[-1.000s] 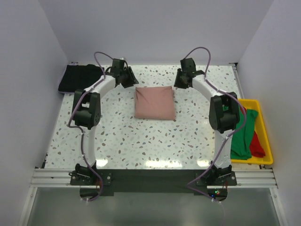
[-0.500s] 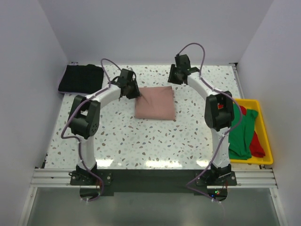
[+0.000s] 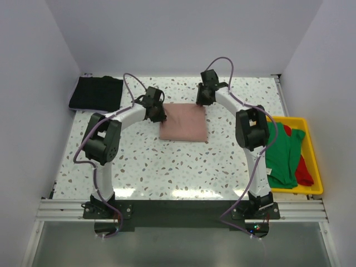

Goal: Fold and stack the t-shirts
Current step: Fold the tshirt

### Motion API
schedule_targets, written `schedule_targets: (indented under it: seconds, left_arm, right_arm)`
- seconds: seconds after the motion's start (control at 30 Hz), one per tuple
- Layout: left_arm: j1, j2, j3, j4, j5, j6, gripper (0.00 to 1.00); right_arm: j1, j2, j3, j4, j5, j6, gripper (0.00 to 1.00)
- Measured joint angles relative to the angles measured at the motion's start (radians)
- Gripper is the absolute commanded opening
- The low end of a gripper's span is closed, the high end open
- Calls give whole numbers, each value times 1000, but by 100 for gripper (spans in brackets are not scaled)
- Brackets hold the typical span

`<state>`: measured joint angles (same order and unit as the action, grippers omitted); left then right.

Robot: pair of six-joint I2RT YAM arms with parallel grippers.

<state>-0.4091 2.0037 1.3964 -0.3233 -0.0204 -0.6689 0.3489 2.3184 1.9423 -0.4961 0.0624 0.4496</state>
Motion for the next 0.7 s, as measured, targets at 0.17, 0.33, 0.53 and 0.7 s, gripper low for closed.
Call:
schedule_targets:
  seconds: [0.17,0.33,0.53,0.7]
  left_arm:
    - [-2,0,0,0,-9,-1,4]
    - [-5,0,-10,2,-13,0,0]
    - [-5,-3,-21,4,-14,0,0]
    - [-5,-15,-36,10,-15,0,0]
  right_arm:
    - [3,3,18,-17,5,-6,12]
    - [4,3,41,-31,26,-10,2]
    - [3,3,60,-53,45,-13,1]
    - [-5,6,79,-79,51,-13,1]
